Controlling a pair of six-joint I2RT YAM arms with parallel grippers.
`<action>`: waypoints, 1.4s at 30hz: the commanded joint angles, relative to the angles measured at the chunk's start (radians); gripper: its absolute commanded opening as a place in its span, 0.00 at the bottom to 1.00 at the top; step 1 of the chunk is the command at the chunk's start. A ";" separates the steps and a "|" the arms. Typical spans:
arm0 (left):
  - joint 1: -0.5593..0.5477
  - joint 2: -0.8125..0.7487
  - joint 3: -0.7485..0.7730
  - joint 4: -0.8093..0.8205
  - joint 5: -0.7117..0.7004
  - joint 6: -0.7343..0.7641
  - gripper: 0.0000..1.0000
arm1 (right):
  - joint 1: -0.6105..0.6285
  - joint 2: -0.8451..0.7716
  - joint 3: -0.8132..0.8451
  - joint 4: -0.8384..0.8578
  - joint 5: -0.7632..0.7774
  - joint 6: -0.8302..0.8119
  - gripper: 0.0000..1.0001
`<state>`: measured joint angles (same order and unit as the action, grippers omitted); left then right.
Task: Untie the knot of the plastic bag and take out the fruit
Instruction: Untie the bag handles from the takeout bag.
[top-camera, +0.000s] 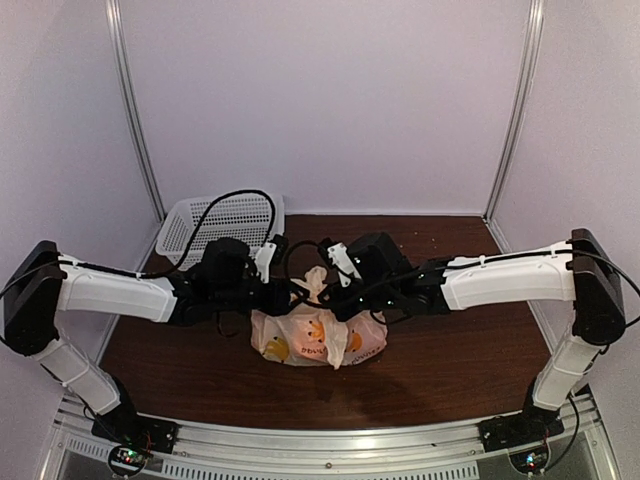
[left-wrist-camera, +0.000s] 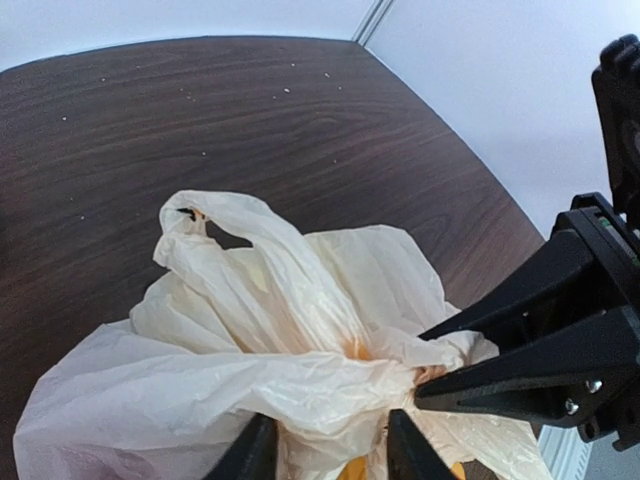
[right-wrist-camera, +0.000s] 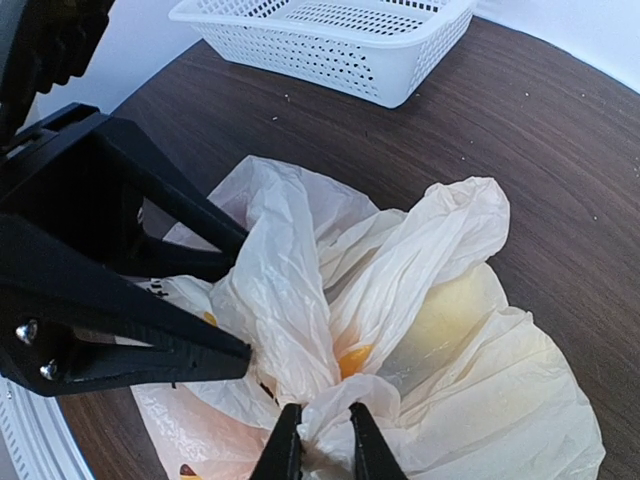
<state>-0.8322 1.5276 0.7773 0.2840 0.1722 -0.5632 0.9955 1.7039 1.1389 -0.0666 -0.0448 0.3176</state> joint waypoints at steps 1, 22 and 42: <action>-0.004 0.024 0.033 0.040 -0.006 -0.015 0.29 | 0.003 -0.047 -0.020 0.034 -0.003 0.015 0.19; -0.004 0.013 0.033 0.028 -0.010 -0.017 0.00 | -0.015 -0.061 -0.027 -0.001 0.021 0.025 0.34; -0.004 0.005 0.032 0.024 -0.012 -0.019 0.00 | -0.017 -0.025 -0.015 0.008 -0.004 0.027 0.02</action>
<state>-0.8326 1.5417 0.7918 0.2878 0.1707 -0.5789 0.9813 1.6653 1.1210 -0.0586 -0.0448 0.3458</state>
